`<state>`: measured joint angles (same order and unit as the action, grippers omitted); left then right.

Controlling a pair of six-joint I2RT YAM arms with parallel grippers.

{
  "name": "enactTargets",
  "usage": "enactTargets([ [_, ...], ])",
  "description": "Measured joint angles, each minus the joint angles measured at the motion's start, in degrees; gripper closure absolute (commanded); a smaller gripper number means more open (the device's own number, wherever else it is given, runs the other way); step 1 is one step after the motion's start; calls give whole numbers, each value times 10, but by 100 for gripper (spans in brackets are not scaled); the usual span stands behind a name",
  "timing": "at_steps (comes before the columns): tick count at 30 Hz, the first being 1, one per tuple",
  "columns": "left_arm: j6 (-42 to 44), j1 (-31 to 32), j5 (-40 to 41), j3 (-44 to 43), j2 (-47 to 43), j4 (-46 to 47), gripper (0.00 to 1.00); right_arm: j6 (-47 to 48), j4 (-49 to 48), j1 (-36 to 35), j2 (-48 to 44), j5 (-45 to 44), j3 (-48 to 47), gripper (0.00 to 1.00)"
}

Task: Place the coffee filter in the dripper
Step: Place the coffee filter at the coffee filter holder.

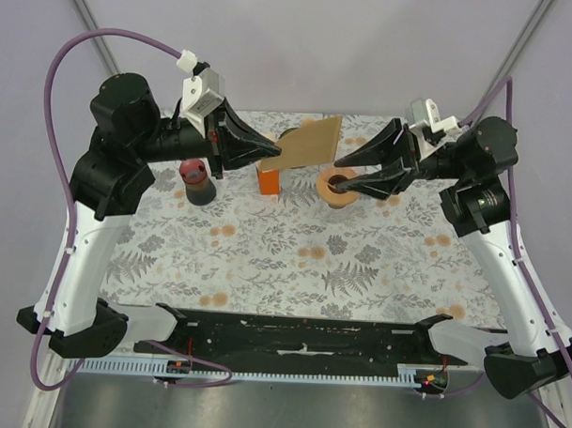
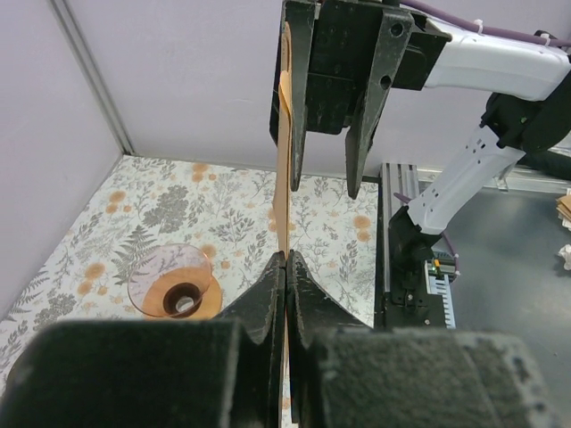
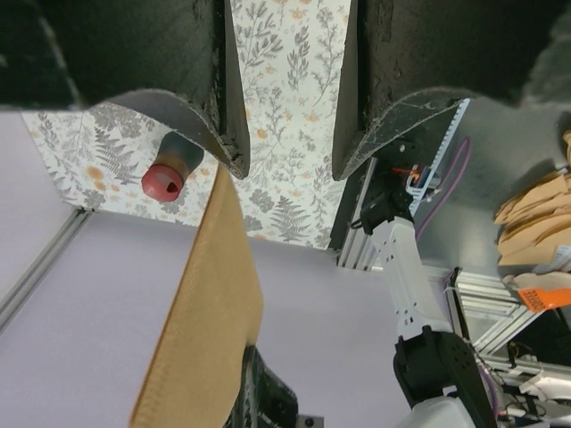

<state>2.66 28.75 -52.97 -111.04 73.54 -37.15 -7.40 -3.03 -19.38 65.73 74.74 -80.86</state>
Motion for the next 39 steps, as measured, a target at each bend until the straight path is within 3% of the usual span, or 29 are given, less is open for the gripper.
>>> enactTargets([
  [4,3,0,4,0,0,-2,98,-50,-54,0,7,-19,0,47],
  [13,9,0,5,2,-2,-5,98,-66,-59,0,19,-56,0,44],
  [17,12,0,6,4,-2,-5,98,-67,-61,0,18,-57,0,54],
  [25,19,0,20,4,-2,-5,98,-87,-79,0,17,-53,4,64],
  [39,33,0,30,4,-2,-15,98,-169,-178,-10,22,-32,20,68],
])
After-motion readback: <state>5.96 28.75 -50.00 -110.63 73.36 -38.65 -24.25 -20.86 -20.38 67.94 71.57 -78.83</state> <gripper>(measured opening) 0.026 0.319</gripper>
